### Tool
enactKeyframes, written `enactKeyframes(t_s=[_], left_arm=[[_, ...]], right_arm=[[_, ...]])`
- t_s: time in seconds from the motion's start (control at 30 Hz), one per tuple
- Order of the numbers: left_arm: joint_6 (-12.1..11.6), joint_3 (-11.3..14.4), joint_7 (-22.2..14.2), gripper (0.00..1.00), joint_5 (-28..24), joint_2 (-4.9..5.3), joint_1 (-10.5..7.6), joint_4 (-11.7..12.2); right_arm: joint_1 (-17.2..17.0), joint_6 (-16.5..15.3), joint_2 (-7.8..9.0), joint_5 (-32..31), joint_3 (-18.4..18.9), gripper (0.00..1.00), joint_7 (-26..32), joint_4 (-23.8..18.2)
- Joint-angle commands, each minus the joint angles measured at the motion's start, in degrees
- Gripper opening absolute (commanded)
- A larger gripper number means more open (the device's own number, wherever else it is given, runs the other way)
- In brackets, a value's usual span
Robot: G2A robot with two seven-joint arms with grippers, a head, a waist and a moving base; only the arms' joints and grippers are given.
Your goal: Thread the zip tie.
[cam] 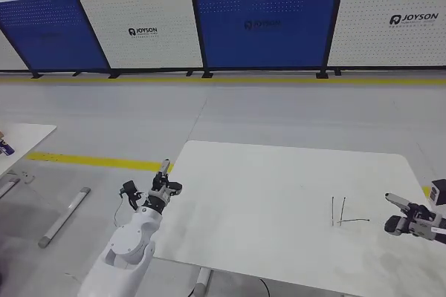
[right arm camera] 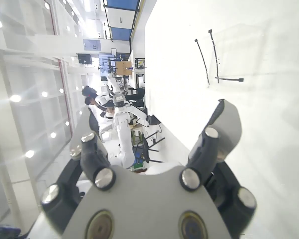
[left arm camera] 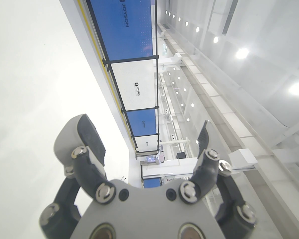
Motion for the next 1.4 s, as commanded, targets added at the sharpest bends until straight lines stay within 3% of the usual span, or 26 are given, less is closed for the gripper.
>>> enactKeyframes(t_s=[0.0, 0.07, 0.23, 0.7, 0.77, 1.1, 1.27, 1.37], left_arm=[[0.0, 0.0, 0.0, 1.0, 0.0, 0.0, 0.0, 0.0], [0.0, 0.0, 0.0, 1.0, 0.0, 0.0, 0.0, 0.0], [0.0, 0.0, 0.0, 1.0, 0.0, 0.0, 0.0, 0.0], [0.0, 0.0, 0.0, 1.0, 0.0, 0.0, 0.0, 0.0], [0.0, 0.0, 0.0, 1.0, 0.0, 0.0, 0.0, 0.0], [0.0, 0.0, 0.0, 1.0, 0.0, 0.0, 0.0, 0.0], [0.0, 0.0, 0.0, 1.0, 0.0, 0.0, 0.0, 0.0], [0.0, 0.0, 0.0, 1.0, 0.0, 0.0, 0.0, 0.0]], right_arm=[[0.09, -1.4, 0.65, -0.97, -0.73, 1.0, 1.38, 0.55], [1.25, -1.9, 1.44, -1.39, -2.73, 1.0, 1.38, 2.45], [7.48, -5.46, 3.96, 0.8, -13.42, 1.0, 1.38, 8.92], [7.92, -5.62, 4.12, 1.2, -13.99, 1.0, 1.38, 9.5], [8.52, -6.72, 4.05, -0.43, -15.42, 1.0, 1.38, 9.98], [20.44, -9.47, 2.4, -3.2, -23.9, 1.0, 1.11, 24.2], [25.1, -10.5, 0.91, -4.41, -29.16, 1.0, 0.91, 30.54], [26.84, -11.64, 0.35, -2.68, -29.98, 1.0, 1.15, 34.12]])
